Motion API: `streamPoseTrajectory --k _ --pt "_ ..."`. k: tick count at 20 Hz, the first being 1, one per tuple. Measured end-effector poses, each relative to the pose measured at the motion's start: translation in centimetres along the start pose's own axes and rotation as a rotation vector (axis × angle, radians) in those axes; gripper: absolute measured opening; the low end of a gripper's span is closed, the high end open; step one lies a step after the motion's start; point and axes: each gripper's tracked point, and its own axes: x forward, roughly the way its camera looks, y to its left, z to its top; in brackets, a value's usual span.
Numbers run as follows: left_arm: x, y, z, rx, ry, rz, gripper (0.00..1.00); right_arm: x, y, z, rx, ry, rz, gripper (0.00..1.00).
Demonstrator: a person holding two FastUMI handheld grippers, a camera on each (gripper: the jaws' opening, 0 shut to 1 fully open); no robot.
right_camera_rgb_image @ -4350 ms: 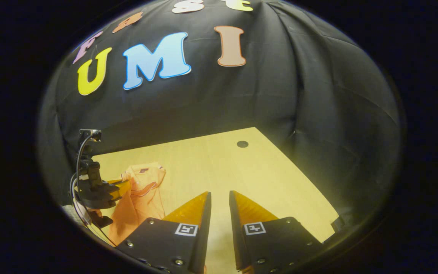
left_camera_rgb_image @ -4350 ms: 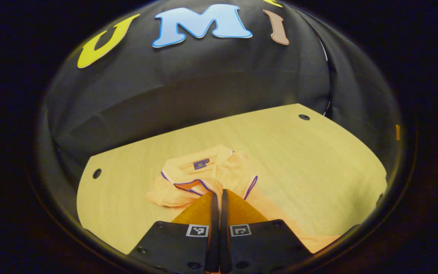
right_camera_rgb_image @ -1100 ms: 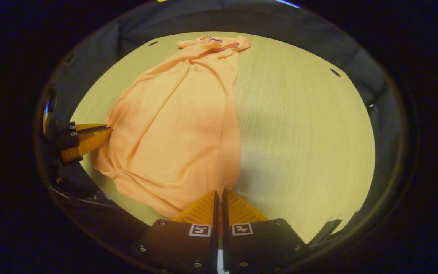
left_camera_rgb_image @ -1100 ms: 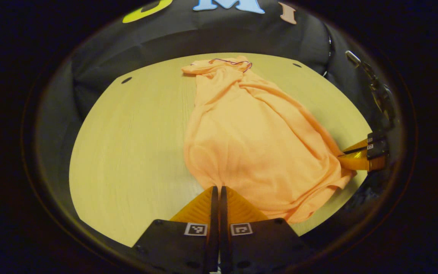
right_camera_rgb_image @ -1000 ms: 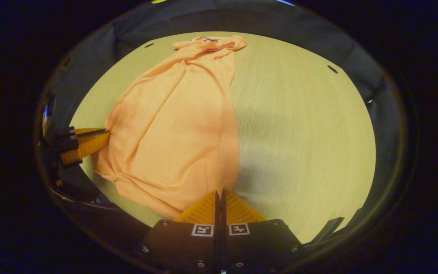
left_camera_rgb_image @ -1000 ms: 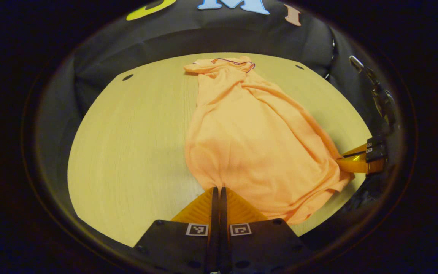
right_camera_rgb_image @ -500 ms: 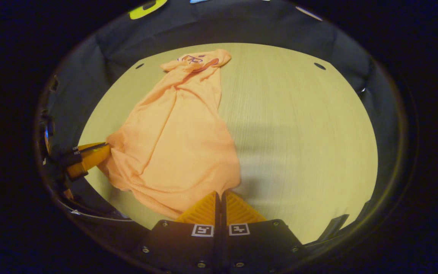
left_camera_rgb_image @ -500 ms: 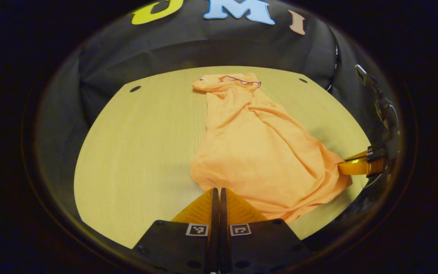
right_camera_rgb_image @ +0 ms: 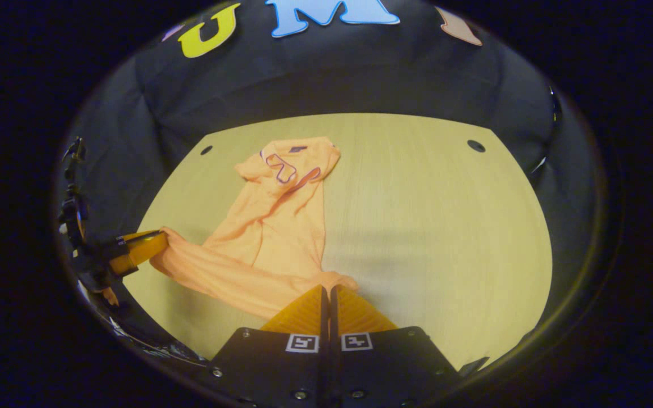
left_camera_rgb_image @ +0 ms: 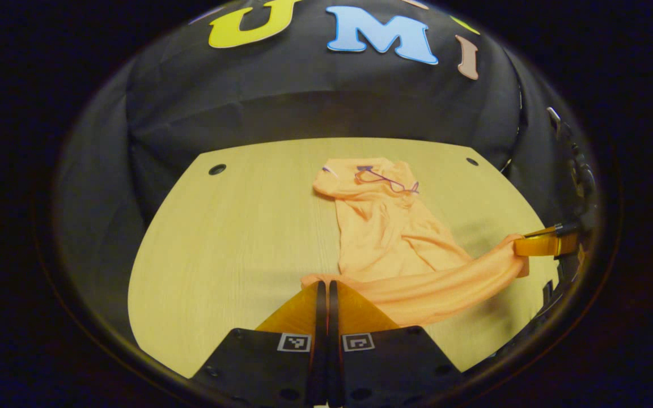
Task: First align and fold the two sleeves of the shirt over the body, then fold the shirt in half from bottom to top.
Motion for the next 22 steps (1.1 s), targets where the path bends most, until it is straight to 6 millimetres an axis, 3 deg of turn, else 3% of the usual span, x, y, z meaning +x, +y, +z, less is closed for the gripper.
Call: streamPoseTrajectory --k 6,11,16,22 --pt "4.4 1.5 10.0 -0.042 -0.106 0.004 0.06 2.8 -0.9 9.6 0.018 -0.109 0.004 0.00" --pt "9.6 3.2 16.4 -0.052 -0.164 0.005 0.06 6.4 -1.6 17.1 0.053 -0.189 0.010 0.00" --pt "15.7 4.8 20.5 -0.067 -0.202 0.005 0.06 11.3 -2.6 22.4 0.102 -0.247 0.010 0.00" --pt "22.6 5.8 22.9 -0.019 -0.241 0.000 0.06 17.7 -4.5 25.5 0.146 -0.293 0.007 0.00"
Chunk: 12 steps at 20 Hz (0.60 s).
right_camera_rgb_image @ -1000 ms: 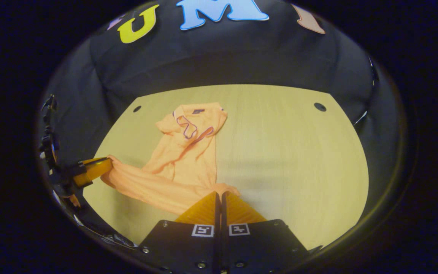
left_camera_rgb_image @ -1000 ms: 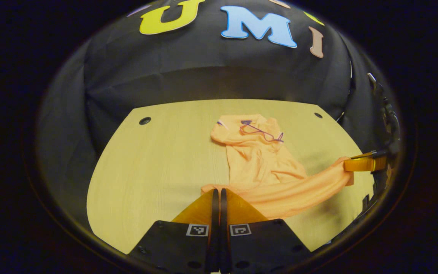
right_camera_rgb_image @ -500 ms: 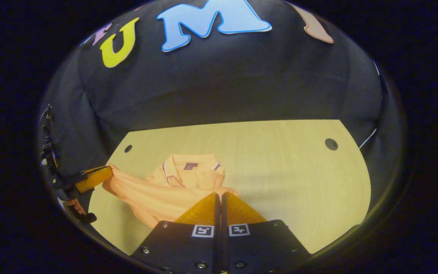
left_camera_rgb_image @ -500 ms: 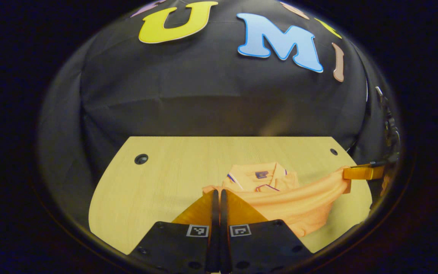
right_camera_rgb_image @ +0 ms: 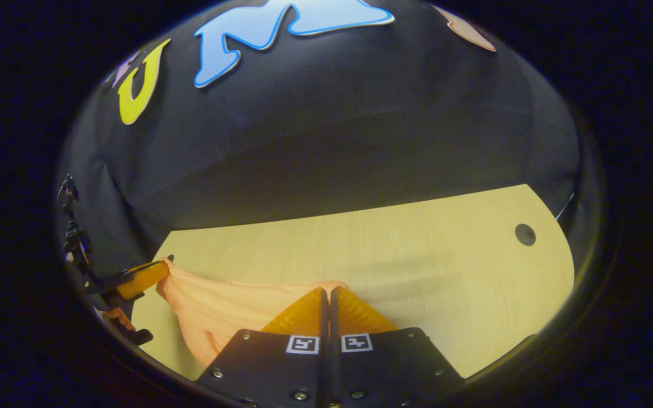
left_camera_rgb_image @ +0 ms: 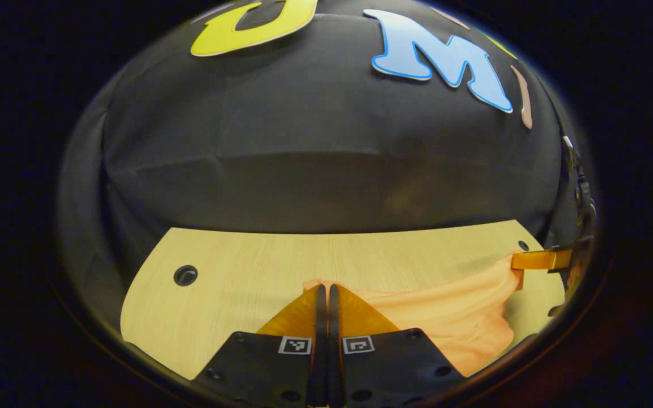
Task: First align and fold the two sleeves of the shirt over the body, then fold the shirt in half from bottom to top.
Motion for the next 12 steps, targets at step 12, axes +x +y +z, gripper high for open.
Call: streamPoseTrajectory --k 12 --pt "7.8 0.3 -6.4 -0.012 0.046 -0.023 0.06 7.4 -2.6 -3.7 -0.037 0.026 -0.019 0.00"
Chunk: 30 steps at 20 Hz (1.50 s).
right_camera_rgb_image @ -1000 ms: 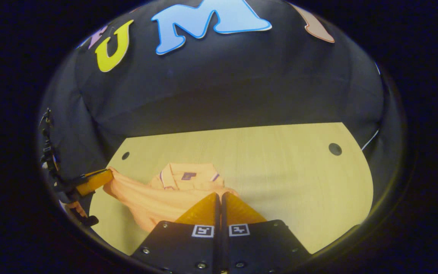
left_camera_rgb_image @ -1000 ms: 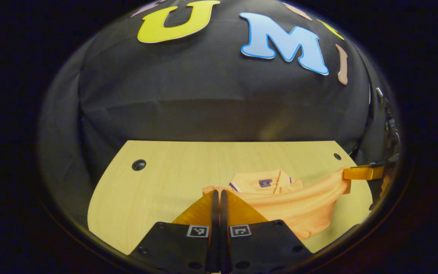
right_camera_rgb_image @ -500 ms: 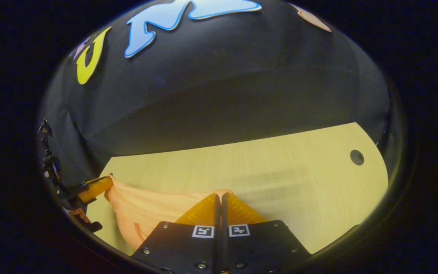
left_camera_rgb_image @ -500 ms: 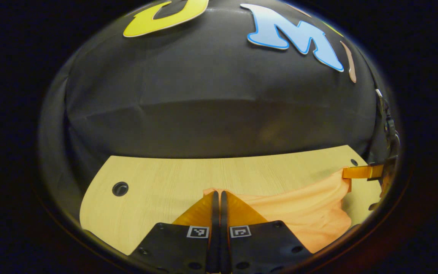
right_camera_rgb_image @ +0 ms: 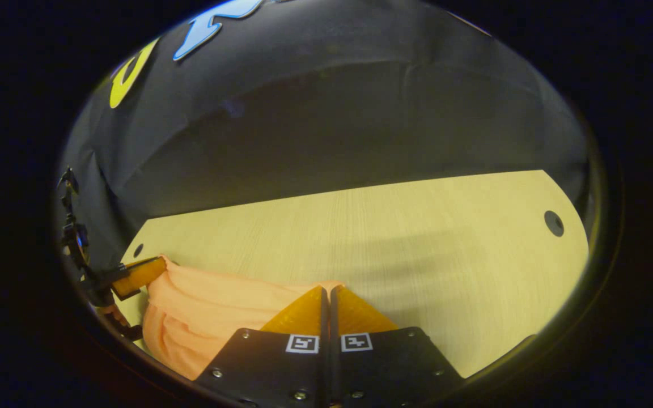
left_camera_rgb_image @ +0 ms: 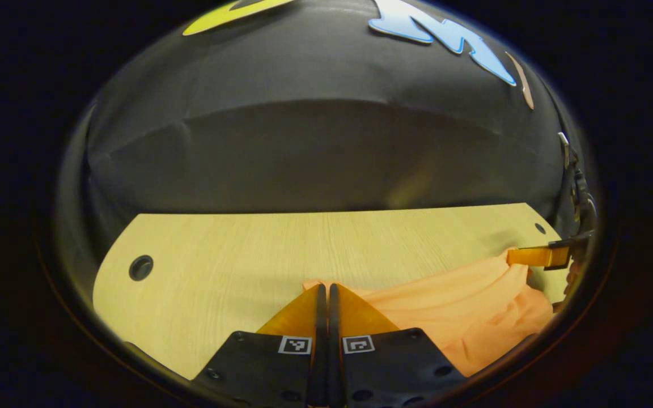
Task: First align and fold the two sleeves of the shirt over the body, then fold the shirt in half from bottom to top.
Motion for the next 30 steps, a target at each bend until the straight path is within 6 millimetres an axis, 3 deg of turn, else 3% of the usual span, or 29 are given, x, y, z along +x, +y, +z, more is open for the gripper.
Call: streamPoseTrajectory --k 4,7,8,9,10,11,12,13,15,16,17,21,22,24,25,26,27,30 --pt "0.5 -0.5 -0.1 0.015 0.000 0.006 0.06 0.2 -0.1 -0.4 -0.035 -0.009 -0.005 0.00" --pt "0.3 -0.8 -0.2 0.027 0.011 0.007 0.16 0.2 0.1 -0.5 -0.042 -0.003 -0.007 0.03" --pt "0.0 -0.7 0.0 0.021 0.008 0.016 0.20 -0.2 0.1 -0.4 -0.043 -0.005 -0.014 0.13" --pt "-0.3 -0.7 0.3 0.018 -0.002 0.021 0.42 -0.4 0.4 -0.3 -0.040 -0.010 -0.010 0.13" --pt "-0.9 -1.0 0.7 0.017 -0.013 0.018 0.51 -0.9 0.3 -0.1 -0.039 -0.017 -0.018 0.29" --pt "-1.5 -1.1 1.1 0.019 -0.025 0.016 0.63 -1.5 -0.1 0.0 -0.036 -0.028 -0.023 0.31" --pt "-2.2 -1.2 1.5 0.024 -0.035 0.017 0.64 -1.9 -0.1 0.3 -0.028 -0.037 -0.026 0.36" --pt "-3.1 -1.5 1.7 0.026 -0.038 0.014 0.64 -2.6 -0.2 0.4 -0.019 -0.045 -0.031 0.31" --pt "-4.9 -2.3 2.1 0.019 -0.043 0.000 0.72 -4.4 -0.4 0.7 0.006 -0.059 -0.033 0.31" --pt "-6.0 -2.7 2.2 0.018 -0.046 0.000 0.81 -5.5 -0.1 0.9 0.018 -0.063 -0.030 0.31" --pt "-7.2 -3.1 2.4 0.017 -0.048 0.000 0.90 -6.7 0.1 0.8 0.025 -0.064 -0.028 0.31" --pt "-13.6 -5.2 5.0 0.004 -0.079 -0.009 0.90 -12.9 1.7 1.7 0.020 -0.087 -0.018 0.31" --pt "-15.5 -5.6 5.7 0.010 -0.090 -0.006 0.84 -14.8 2.2 2.1 0.015 -0.101 -0.017 0.31" --pt "-19.6 -6.8 6.9 0.006 -0.110 -0.007 0.89 -18.7 3.3 2.7 0.010 -0.127 -0.009 0.32" --pt "-21.8 -7.4 7.6 0.003 -0.123 -0.007 0.84 -20.8 3.8 2.8 0.008 -0.137 -0.002 0.31" --pt "-24.0 -7.7 8.1 0.002 -0.134 -0.003 0.89 -22.8 4.2 3.0 0.003 -0.148 0.001 0.31" --pt "-26.1 -8.2 8.5 0.001 -0.148 0.000 0.84 -24.8 4.6 3.1 -0.004 -0.162 0.004 0.31" --pt "-32.3 -9.5 9.0 -0.007 -0.177 0.003 0.88 -30.5 5.7 2.8 -0.022 -0.194 0.008 0.31"
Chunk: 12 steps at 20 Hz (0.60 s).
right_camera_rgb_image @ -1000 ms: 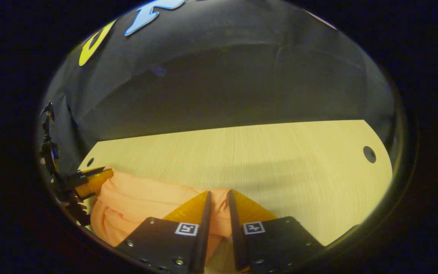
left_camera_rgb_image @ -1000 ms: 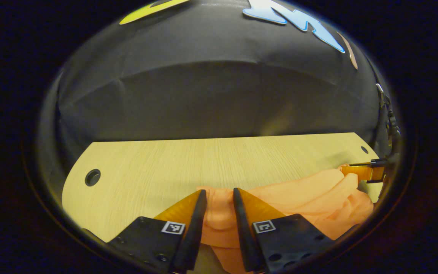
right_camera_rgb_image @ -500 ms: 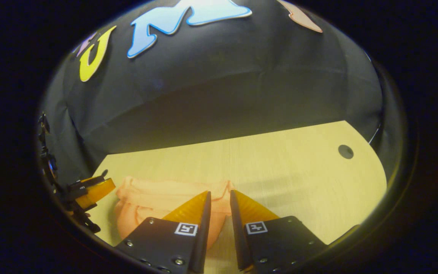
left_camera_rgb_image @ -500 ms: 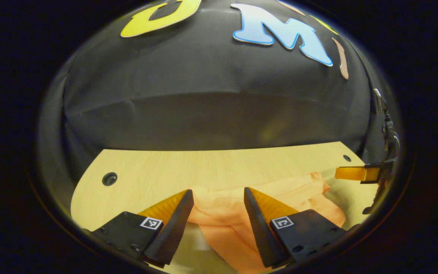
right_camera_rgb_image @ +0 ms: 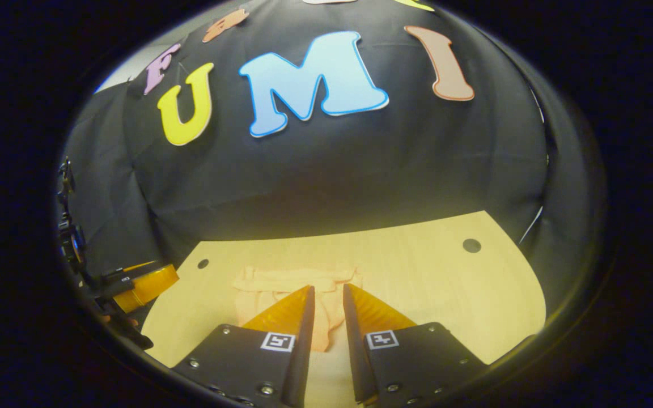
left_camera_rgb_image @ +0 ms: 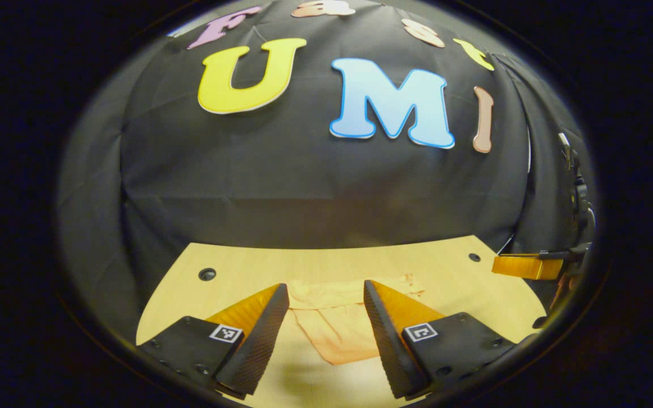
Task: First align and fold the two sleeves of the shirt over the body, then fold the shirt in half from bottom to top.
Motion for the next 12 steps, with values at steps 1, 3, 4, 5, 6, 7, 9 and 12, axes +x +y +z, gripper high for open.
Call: streamPoseTrajectory --k 1,3,4,5,6,7,9,12 --pt "-2.0 -0.3 0.2 0.002 -0.006 0.003 0.84 -1.8 0.5 -0.1 -0.003 -0.006 0.003 0.31" --pt "-5.9 -0.7 0.6 0.006 -0.024 0.008 0.84 -5.3 1.2 -0.6 0.001 -0.014 0.012 0.32" --pt "-7.4 -1.0 0.6 0.006 -0.031 0.005 0.88 -6.8 1.6 -1.0 0.005 -0.016 0.017 0.31" --pt "-8.8 -1.3 0.4 0.006 -0.036 0.005 0.88 -8.1 1.8 -1.6 0.007 -0.019 0.021 0.31" --pt "-10.0 -1.4 0.3 0.006 -0.040 0.003 0.84 -9.3 2.0 -2.0 0.010 -0.020 0.022 0.31" --pt "-11.1 -1.7 0.1 0.006 -0.044 0.003 0.84 -10.4 2.2 -2.5 0.013 -0.027 0.021 0.31" --pt "-13.7 -2.3 0.0 0.009 -0.057 0.002 0.92 -12.3 2.4 -3.0 0.014 -0.045 0.017 0.32" --pt "-17.3 -3.4 0.2 0.028 -0.089 -0.006 0.88 -14.4 2.7 -3.6 0.006 -0.077 0.003 0.31"
